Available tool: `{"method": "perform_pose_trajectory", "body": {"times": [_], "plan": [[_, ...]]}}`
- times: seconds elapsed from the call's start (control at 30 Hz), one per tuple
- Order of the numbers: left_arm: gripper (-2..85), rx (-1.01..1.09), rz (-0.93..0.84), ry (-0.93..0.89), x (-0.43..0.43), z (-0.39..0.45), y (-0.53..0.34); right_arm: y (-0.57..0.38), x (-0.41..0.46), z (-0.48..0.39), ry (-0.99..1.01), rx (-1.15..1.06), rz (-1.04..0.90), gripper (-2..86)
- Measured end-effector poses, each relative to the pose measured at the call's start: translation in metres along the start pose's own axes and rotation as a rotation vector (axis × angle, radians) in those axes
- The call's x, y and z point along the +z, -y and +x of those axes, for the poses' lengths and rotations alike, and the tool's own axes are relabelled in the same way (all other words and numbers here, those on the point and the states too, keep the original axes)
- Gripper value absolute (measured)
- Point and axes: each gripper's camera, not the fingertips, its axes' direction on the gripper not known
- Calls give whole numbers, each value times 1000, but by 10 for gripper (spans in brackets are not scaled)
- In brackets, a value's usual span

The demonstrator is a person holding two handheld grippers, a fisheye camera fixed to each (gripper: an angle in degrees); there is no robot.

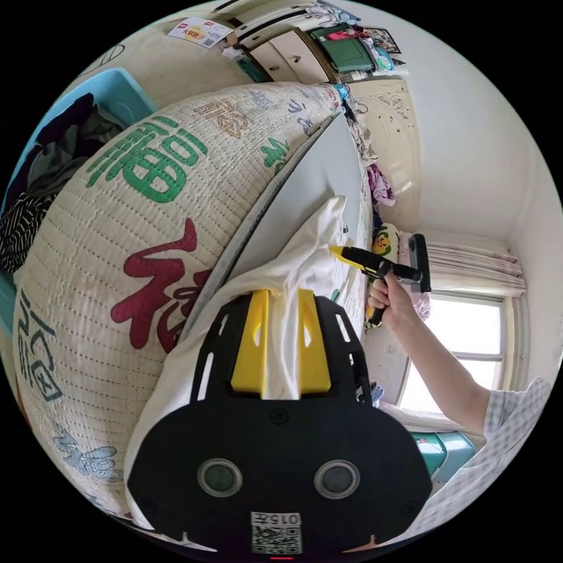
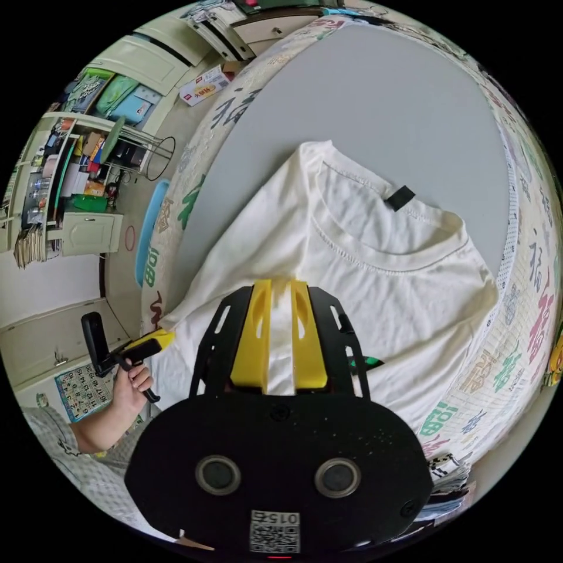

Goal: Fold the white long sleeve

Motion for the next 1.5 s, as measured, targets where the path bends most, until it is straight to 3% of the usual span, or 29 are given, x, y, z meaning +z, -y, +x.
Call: {"method": "perform_pose_trajectory", "body": {"times": [0.1, 0.3, 0.6, 0.8, 0.9, 1.07, 1.13, 1.37, 1.5], "plan": [[24, 6, -16, 25, 0, -6, 4, 15, 5, -6, 13, -21, -23, 7], [5, -36, 150, -8, -45, -28, 22, 68, -8, -39, 20, -89, 49, -3], [10, -105, 127, -40, -46, -56, 56, 122, 27, -66, -179, -104, -37, 25], [21, -42, 91, 29, -69, -34, 47, 33, -26, -8, -60, -35, 51, 68], [28, 107, -78, 25, -50, 8, 30, -50, -31, 27, 8, 20, 15, 80], [49, 349, -440, 38, 36, 87, -36, -205, 5, 96, 119, 301, -87, 96], [51, 385, -480, 84, 59, 100, -53, -239, 20, 107, 177, 345, -107, 99], [51, 453, -549, 239, 110, 124, -68, -263, 46, 118, 154, 259, -165, 29], [47, 500, -559, 271, 116, 139, -68, -265, 2, 132, 325, 273, -68, 7]]}}
